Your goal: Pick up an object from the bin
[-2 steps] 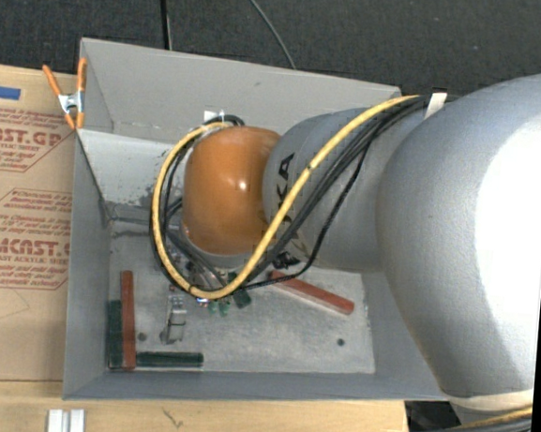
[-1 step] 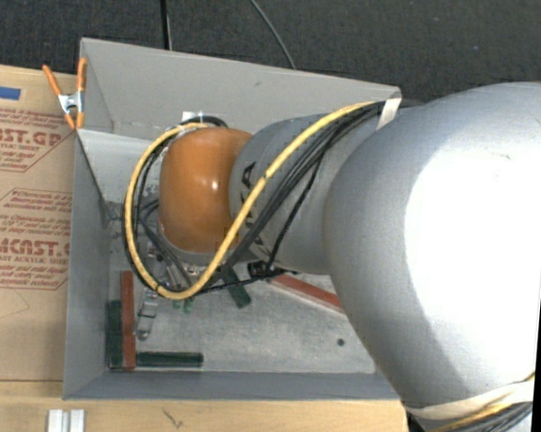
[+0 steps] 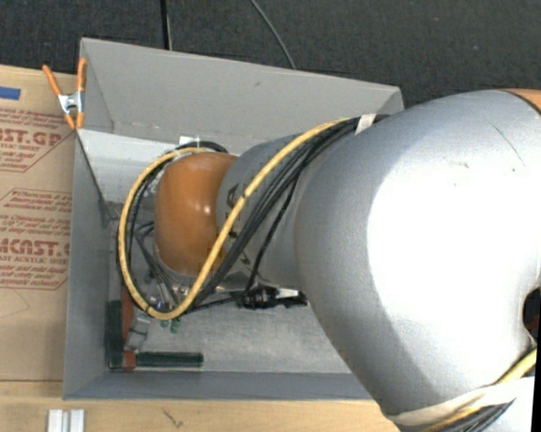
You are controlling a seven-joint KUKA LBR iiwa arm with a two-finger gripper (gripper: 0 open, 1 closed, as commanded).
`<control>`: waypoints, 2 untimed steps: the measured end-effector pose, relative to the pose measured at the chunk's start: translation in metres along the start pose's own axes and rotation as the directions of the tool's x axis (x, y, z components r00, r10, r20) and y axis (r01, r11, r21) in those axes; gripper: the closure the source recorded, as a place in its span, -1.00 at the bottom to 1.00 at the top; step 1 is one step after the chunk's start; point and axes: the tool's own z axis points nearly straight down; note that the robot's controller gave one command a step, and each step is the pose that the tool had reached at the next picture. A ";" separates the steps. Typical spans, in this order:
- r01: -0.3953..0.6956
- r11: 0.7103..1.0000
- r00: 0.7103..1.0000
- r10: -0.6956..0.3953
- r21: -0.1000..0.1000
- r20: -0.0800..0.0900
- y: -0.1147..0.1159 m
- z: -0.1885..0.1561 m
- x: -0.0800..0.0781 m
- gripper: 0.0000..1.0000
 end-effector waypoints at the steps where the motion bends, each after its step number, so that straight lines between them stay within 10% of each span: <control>1: 0.490 0.872 0.872 -0.490 -0.002 0.005 0.013 0.015 0.015 1.00; 2: 0.489 0.872 0.872 -0.489 -0.002 0.004 0.012 0.015 0.015 -1.00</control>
Offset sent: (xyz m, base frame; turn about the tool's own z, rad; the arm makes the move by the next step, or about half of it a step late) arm 0.0000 0.0000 0.0000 0.0000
